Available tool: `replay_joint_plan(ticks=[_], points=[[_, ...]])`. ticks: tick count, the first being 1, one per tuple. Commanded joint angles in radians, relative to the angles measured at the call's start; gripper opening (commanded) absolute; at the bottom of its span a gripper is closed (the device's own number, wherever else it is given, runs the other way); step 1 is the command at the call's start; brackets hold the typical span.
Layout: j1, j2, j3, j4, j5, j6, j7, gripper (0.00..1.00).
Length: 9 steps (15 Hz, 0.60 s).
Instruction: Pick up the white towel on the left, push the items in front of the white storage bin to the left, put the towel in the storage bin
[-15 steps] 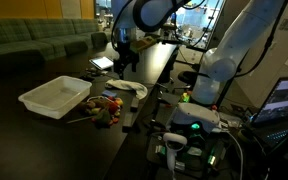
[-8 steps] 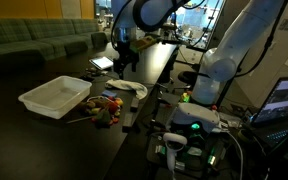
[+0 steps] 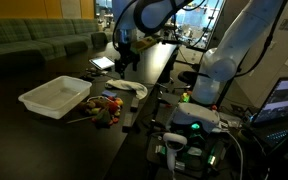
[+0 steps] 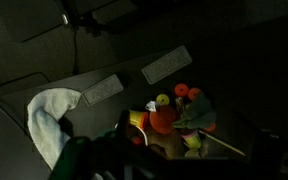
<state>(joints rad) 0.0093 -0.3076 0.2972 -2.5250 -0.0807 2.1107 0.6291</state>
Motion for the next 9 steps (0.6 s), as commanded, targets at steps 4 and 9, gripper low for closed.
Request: replay_joint_plan(ticks=[4, 9], points=[[0.019, -0.002, -0.012, -0.01, -0.06, 0.074, 0.075, 1.0], [0.012, -0.003, -0.005, -0.01, -0.083, 0.079, 0.155, 1.0]])
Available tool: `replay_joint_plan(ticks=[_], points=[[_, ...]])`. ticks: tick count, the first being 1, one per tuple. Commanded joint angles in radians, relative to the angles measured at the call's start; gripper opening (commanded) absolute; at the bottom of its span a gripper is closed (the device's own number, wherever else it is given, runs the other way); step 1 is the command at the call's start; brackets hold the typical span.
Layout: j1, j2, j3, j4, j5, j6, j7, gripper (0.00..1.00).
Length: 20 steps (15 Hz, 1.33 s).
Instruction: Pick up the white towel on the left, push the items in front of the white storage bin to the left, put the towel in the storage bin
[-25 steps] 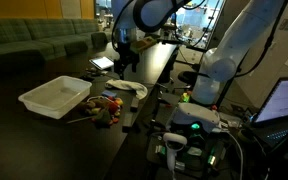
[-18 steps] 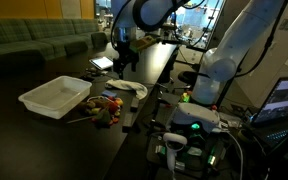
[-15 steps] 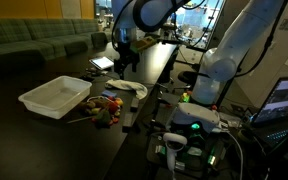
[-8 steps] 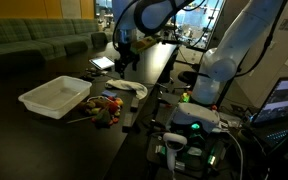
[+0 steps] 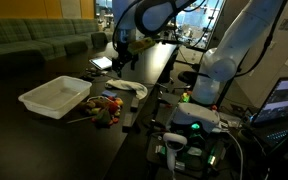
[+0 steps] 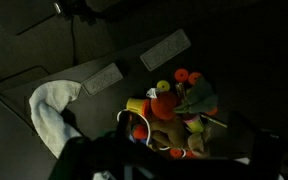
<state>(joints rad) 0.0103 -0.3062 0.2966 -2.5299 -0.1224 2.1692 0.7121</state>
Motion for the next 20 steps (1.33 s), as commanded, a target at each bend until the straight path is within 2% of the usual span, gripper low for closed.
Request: replay_joint_plan(ticks=[1, 7, 12, 13, 15, 16, 20], points=[[0.006, -0.004, 0.001, -0.003, -0.062, 0.011, 0.108, 1.0], [-0.004, -0.001, 0.016, 0.007, -0.202, -0.075, 0.365, 1.0], [0.014, 0.007, 0.004, 0.018, -0.221, -0.149, 0.503, 1.0], [-0.063, 0.086, -0.067, -0.035, -0.318, -0.002, 0.474, 1.0], [-0.087, 0.13, -0.111, -0.038, -0.376, 0.051, 0.48, 1.0], [-0.106, 0.167, -0.154, -0.04, -0.395, 0.106, 0.439, 1.0], [-0.18, 0.398, -0.31, 0.028, -0.565, 0.315, 0.388, 1.0]])
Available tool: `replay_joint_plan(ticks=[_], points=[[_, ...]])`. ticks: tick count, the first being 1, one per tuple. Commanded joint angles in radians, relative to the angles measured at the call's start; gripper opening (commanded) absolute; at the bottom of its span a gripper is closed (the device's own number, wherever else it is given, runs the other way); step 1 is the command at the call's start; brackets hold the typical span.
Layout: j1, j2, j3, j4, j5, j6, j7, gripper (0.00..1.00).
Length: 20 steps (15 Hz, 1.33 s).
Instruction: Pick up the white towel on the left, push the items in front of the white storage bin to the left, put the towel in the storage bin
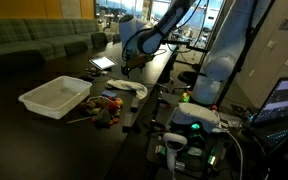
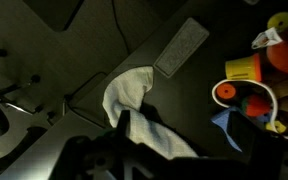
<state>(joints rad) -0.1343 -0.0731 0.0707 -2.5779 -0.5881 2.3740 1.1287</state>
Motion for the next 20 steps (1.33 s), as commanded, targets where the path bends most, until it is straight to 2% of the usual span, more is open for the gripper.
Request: replay_joint_plan(ticks=[1, 2, 4, 6, 8, 10, 11, 14, 18, 20], points=[[-0.044, 0.223, -0.125, 0.105, -0.12, 0.144, -0.048, 1.0], [-0.049, 0.284, -0.163, 0.135, -0.145, 0.184, -0.052, 1.0], [-0.06, 0.408, -0.232, 0.206, -0.123, 0.264, -0.123, 1.0], [-0.09, 0.531, -0.268, 0.277, -0.028, 0.356, -0.268, 1.0], [-0.128, 0.654, -0.271, 0.358, 0.102, 0.428, -0.43, 1.0], [-0.183, 0.768, -0.241, 0.454, 0.235, 0.453, -0.591, 1.0], [-0.232, 0.818, -0.206, 0.513, 0.292, 0.447, -0.671, 1.0], [-0.254, 0.959, -0.205, 0.689, 0.476, 0.411, -0.879, 1.0], [-0.282, 1.089, -0.212, 0.914, 0.572, 0.343, -1.018, 1.0], [-0.286, 1.109, -0.222, 0.992, 0.588, 0.297, -1.056, 1.0]])
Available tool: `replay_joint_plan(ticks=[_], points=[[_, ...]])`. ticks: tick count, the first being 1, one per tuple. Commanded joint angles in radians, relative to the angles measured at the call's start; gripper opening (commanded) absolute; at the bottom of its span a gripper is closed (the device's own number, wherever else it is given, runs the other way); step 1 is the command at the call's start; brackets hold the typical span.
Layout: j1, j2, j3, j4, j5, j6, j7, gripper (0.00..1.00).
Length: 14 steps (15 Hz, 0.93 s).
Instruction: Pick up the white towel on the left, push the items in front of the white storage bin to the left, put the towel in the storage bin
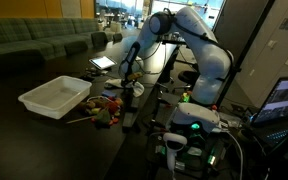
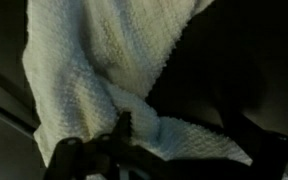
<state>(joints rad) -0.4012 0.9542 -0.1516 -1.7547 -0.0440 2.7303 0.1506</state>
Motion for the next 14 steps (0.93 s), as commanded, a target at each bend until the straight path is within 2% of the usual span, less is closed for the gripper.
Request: replay_joint_plan(ticks=[1, 7, 10, 14], points=[[-0.032, 0.079, 0.009, 0.19, 0.048, -0.074, -0.111, 1.0], [-0.042, 0.109, 0.005, 0.281, 0.05, -0.12, -0.178, 1.0], [-0.051, 0.143, -0.002, 0.338, 0.075, -0.138, -0.148, 1.0], [-0.064, 0.232, -0.021, 0.479, 0.123, -0.245, -0.089, 1.0]])
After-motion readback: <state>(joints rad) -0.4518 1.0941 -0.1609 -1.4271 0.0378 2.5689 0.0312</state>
